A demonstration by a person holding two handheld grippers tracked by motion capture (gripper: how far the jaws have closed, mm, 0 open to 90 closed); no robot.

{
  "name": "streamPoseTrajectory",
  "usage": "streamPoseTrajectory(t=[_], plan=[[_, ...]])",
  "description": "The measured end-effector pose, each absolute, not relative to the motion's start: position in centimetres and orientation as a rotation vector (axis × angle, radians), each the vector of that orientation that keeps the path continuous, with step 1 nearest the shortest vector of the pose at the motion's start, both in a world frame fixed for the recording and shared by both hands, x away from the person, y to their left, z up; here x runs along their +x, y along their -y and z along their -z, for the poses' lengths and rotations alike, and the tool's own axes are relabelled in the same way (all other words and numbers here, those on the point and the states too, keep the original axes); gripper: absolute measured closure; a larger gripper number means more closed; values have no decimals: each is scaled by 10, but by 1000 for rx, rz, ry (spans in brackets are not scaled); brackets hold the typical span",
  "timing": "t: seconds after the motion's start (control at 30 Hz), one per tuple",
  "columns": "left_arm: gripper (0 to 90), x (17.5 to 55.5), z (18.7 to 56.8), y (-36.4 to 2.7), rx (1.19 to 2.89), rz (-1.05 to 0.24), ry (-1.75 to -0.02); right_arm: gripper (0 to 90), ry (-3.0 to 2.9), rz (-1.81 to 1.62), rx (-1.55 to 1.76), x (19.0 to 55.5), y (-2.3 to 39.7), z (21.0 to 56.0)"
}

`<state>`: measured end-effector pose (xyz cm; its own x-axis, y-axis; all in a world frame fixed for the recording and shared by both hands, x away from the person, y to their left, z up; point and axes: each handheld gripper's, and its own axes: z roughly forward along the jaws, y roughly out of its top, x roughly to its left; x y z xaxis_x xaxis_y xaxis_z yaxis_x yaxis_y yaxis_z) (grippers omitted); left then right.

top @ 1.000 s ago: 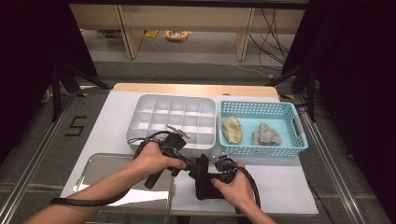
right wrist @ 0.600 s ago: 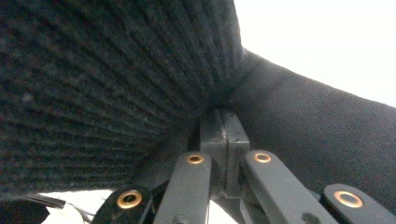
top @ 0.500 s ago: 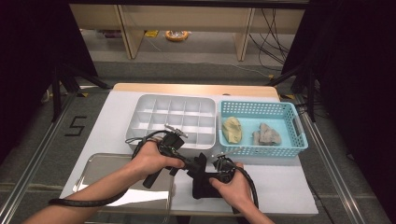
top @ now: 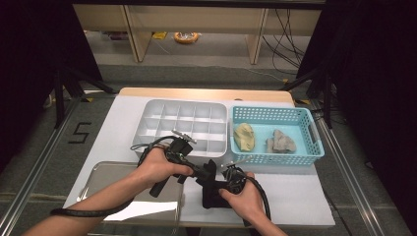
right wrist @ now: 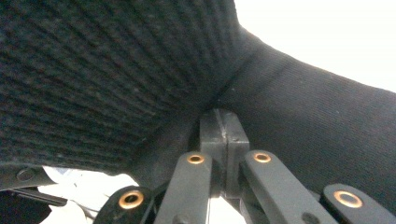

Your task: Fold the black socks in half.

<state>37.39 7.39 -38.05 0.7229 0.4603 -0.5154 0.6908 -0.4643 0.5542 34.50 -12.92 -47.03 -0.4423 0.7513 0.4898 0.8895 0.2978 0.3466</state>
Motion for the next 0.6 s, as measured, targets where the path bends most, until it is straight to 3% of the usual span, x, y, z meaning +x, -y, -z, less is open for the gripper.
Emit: streamPoseTrajectory(t=[0.4, 0.6], plan=[[774, 374, 378, -75, 2148, 377, -864, 900, 2320, 911, -1444, 350, 120, 472], [774, 374, 381, -73, 2160, 379, -868, 900, 2317, 944, -1541, 349, 155, 457]])
